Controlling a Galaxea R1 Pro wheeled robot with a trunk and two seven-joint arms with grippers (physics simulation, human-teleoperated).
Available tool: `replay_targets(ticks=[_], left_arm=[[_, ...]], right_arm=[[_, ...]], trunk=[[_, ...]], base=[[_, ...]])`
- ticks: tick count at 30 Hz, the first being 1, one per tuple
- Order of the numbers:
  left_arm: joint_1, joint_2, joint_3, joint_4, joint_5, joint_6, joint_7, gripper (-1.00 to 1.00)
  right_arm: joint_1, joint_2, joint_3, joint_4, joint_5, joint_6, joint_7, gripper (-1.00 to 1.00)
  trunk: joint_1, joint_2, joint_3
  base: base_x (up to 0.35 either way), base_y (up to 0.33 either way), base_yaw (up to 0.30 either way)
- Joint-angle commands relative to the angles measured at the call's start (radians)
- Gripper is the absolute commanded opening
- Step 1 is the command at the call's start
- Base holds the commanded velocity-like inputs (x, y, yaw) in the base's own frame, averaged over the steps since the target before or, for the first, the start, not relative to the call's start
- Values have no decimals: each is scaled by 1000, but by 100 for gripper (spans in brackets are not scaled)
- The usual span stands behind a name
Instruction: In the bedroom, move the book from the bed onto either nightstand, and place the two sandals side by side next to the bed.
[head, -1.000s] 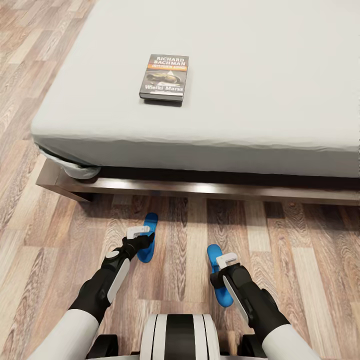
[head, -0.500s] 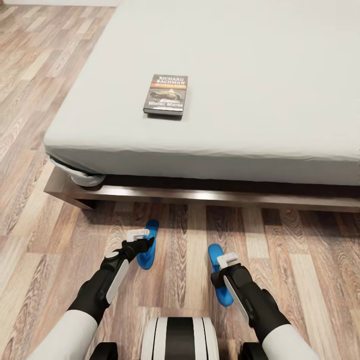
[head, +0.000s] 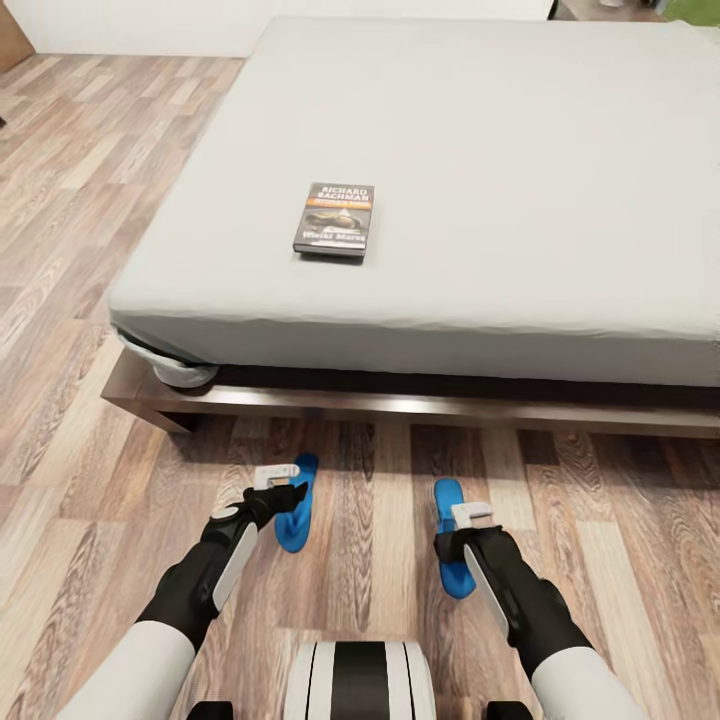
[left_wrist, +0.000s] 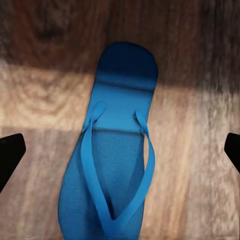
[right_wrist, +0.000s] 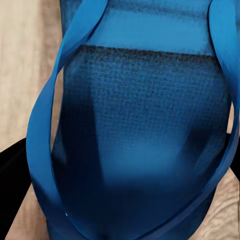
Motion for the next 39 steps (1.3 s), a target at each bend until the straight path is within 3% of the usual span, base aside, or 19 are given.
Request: replay_targets(ticks=[1,19,31,37,39], left_arm=[[-1,0,0,14,7,9,2,100],[0,-1,-2,53,3,19,0,100],[-1,-2,-10,142,4,24,1,100],[6,0,-11,136,7,76,0,100],[11,1,-11,100,7,131,-1,100]], right_arm=[[-3,0,-8,27,-2,-26,-4,-100],[-24,5,-15,129,1,-117,-5,-100],[-56,5,-15,208,1,-156,-5,-100],[-70,3,-15,249,1,-158,-5,-100],[-76,3,-15,266,2,-159,-5,-100]], trunk=[[-1,0,3],[-9,4,73],[-14,7,119],[-17,8,143],[-17,9,146]], base=[[0,0,0],[0,0,0],[0,0,0],[0,0,0],[0,0,0]])
